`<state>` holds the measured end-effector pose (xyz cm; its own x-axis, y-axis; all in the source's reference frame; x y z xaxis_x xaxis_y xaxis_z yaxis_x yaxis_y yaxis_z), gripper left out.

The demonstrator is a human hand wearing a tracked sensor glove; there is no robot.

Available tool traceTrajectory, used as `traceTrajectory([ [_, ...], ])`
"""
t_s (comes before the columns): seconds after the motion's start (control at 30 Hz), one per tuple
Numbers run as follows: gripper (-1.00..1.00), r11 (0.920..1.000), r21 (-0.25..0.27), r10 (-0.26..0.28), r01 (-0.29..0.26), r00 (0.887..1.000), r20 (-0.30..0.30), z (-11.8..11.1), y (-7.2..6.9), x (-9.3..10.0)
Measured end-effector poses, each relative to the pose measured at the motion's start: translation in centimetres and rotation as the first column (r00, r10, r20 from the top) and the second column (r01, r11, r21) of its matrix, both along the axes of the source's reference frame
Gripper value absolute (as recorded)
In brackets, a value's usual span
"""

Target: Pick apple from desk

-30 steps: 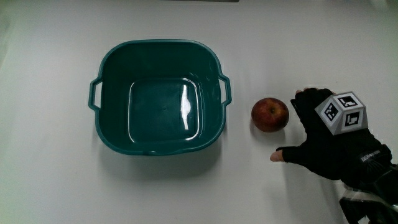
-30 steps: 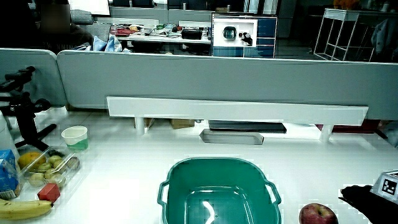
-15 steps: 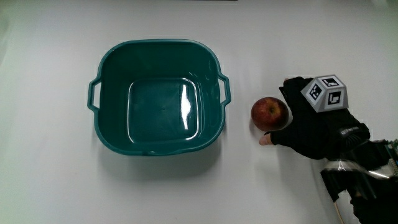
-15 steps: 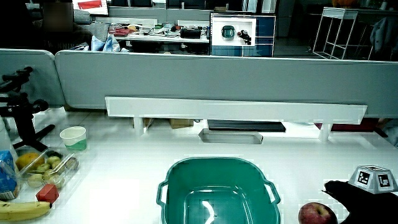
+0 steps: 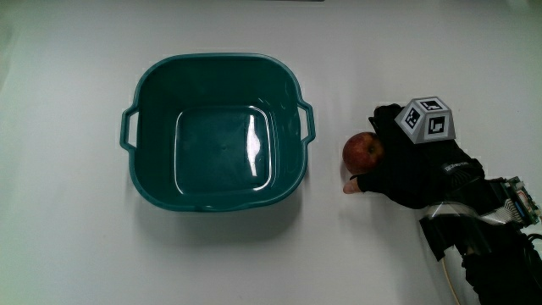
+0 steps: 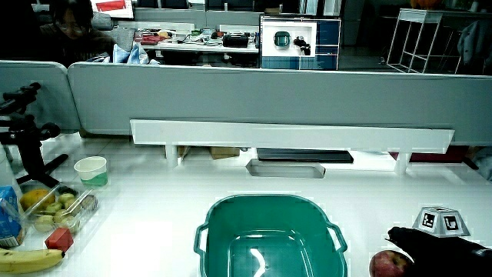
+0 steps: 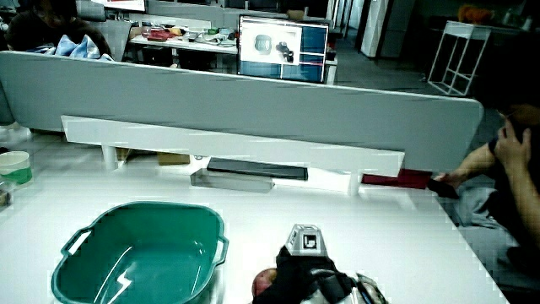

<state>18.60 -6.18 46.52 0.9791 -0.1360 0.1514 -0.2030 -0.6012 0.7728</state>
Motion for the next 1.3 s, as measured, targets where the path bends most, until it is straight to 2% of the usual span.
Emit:
traceTrajectory([
  [0.23,0.0,0.9998,0.018,-0.007,0.007,1.0,0.015,0.24,-0.02,-0.08],
  [0.3,0.06,0.9992,0.04,0.003,-0.004,1.0,0.027,0.23,-0.02,0.03],
  [0.4,0.15,0.9989,0.044,0.015,-0.018,0.998,0.055,0.05,0.0,0.12],
  [0.47,0.21,0.9977,0.066,0.016,-0.018,0.999,0.045,0.09,-0.02,0.23],
  [0.53,0.27,0.9979,0.059,0.022,-0.026,0.997,0.076,0.16,-0.03,0.3],
  [0.6,0.33,0.9966,0.075,0.028,-0.033,0.998,0.064,0.35,-0.02,0.49],
  [0.7,0.42,0.9958,0.088,0.017,-0.025,0.995,0.094,0.02,0.06,0.3],
  [0.77,0.48,0.997,0.071,0.025,-0.033,0.994,0.107,0.14,0.06,0.26],
  [0.8,0.52,0.9967,0.076,0.02,-0.027,0.996,0.091,0.34,0.03,0.33],
  [0.9,0.61,0.9972,0.069,0.024,-0.03,0.995,0.096,0.41,0.0,0.31],
  [1.03,0.73,0.9951,0.097,0.011,-0.019,0.996,0.088,0.3,0.09,0.15],
  [1.2,0.88,0.994,0.107,0.009,-0.021,0.994,0.108,0.25,0.08,0.03],
  [1.27,0.94,0.9914,0.13,-0.001,-0.012,0.995,0.1,0.07,0.13,-0.05],
  [1.3,0.97,0.9928,0.119,0.0,-0.013,0.994,0.105,0.3,0.1,0.05],
])
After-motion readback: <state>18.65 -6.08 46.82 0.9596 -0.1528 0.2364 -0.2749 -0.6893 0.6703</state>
